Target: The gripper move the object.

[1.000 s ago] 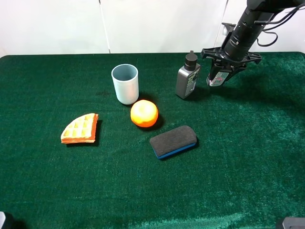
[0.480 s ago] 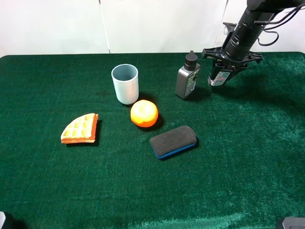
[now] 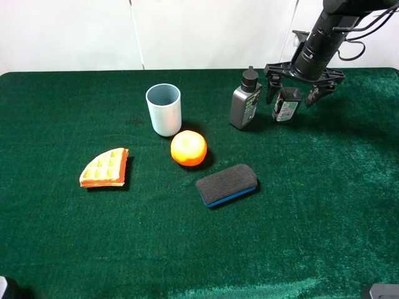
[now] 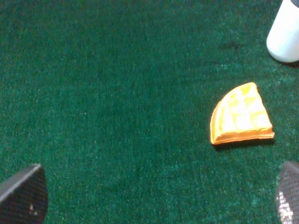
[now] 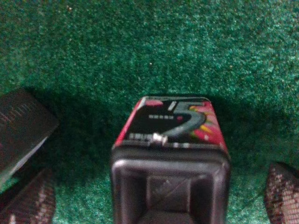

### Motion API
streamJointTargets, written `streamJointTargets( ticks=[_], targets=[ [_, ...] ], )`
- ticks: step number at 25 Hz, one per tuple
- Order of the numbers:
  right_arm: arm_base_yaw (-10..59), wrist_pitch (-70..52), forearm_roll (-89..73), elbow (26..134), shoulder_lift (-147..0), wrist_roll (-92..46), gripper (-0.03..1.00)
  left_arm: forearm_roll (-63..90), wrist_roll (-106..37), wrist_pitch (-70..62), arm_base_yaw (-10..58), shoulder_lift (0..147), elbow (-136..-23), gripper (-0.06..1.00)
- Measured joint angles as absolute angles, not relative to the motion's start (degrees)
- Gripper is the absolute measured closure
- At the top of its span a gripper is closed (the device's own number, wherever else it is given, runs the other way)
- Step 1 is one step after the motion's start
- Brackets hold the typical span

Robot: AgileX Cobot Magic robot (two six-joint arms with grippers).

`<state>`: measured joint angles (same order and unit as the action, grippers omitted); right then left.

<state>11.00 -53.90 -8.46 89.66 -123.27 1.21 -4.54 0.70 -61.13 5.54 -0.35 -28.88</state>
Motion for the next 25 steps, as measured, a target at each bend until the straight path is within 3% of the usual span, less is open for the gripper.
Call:
streamJointTargets(
  ticks=[25],
  targets=[
    [11.0, -61.1, -8.0, 89.7, -115.3, 1.2, 0.27, -4.5, 0.7, -61.1, 5.5, -0.4, -28.9, -0.05]
  ],
)
